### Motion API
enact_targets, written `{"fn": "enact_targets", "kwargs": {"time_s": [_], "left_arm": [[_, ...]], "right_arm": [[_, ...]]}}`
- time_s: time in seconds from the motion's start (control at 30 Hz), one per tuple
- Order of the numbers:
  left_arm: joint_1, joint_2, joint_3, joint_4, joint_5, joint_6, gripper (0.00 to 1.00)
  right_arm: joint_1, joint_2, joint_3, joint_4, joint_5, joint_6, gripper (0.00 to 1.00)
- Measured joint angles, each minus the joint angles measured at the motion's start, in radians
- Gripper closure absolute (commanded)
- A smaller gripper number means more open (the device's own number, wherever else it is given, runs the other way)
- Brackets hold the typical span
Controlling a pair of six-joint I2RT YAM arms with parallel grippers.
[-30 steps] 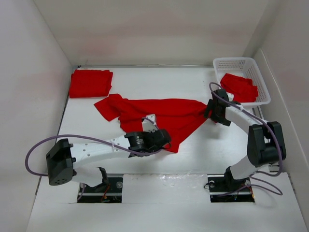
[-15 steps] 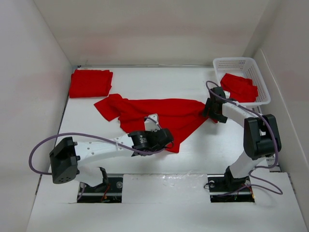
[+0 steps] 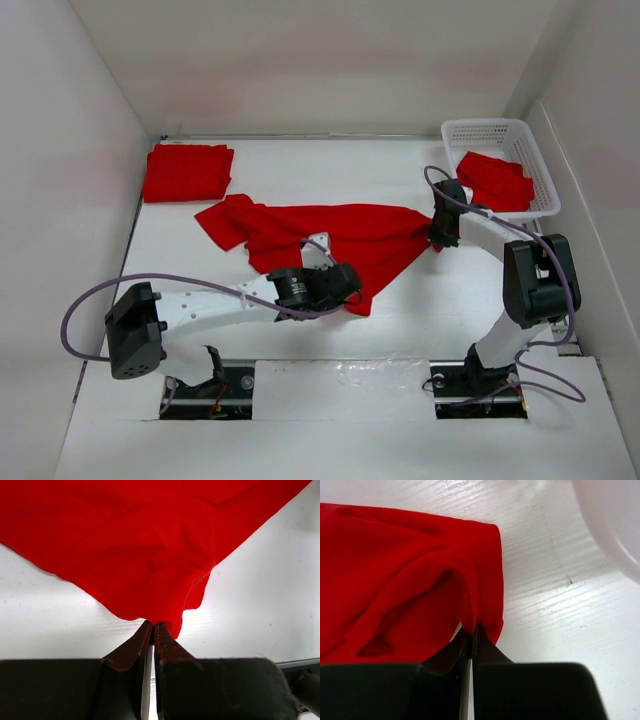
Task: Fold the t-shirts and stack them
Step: Flatten out the tshirt
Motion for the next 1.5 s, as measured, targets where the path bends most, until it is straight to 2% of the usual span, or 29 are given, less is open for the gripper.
{"fn": "enact_targets", "kwargs": {"time_s": [0.27, 0.53, 0.67, 0.77, 0.83, 0.93, 1.03, 1.13, 1.27, 1.43, 1.5], "left_arm": [[0.000, -0.006, 0.069, -0.087, -0.072, 0.009, 1.00], [0.003, -0.044, 0.364, -0.274, -0.318, 0.029, 1.00], [0.007, -0.098, 0.515, -0.362, -0.455, 0.054, 1.00], [0.007, -0.156, 0.612, -0.387, -0.540, 0.113, 1.00], [0.006, -0.218, 0.649, -0.348, -0.590, 0.192, 1.00], [0.006, -0.349, 0.642, -0.175, -0.647, 0.386, 1.00], [0.006, -0.478, 0.629, 0.005, -0.673, 0.592, 1.00], [0.006, -0.547, 0.685, 0.102, -0.678, 0.738, 1.00], [0.006, -0.537, 0.839, 0.166, -0.636, 0.878, 1.00], [0.006, -0.410, 1.089, 0.145, -0.515, 0.980, 1.00], [0.006, -0.373, 1.140, 0.138, -0.462, 1.010, 1.00]], "right_arm": [[0.001, -0.064, -0.024, 0.004, 0.030, -0.001, 1.00], [0.045, -0.425, 0.015, -0.061, 0.098, -0.047, 1.00], [0.052, -0.588, 0.117, -0.094, 0.082, -0.079, 1.00], [0.052, -0.650, 0.232, -0.134, 0.063, -0.104, 1.00], [0.052, -0.669, 0.311, -0.164, 0.051, -0.122, 1.00], [0.052, -0.698, 0.423, -0.205, 0.040, -0.143, 1.00], [0.052, -0.727, 0.530, -0.242, 0.036, -0.167, 1.00], [0.052, -0.739, 0.663, -0.283, 0.027, -0.192, 1.00], [0.052, -0.745, 0.835, -0.314, 0.000, -0.226, 1.00], [0.052, -0.763, 0.998, -0.352, -0.066, -0.259, 1.00], [0.052, -0.766, 1.056, -0.361, -0.103, -0.269, 1.00]]}}
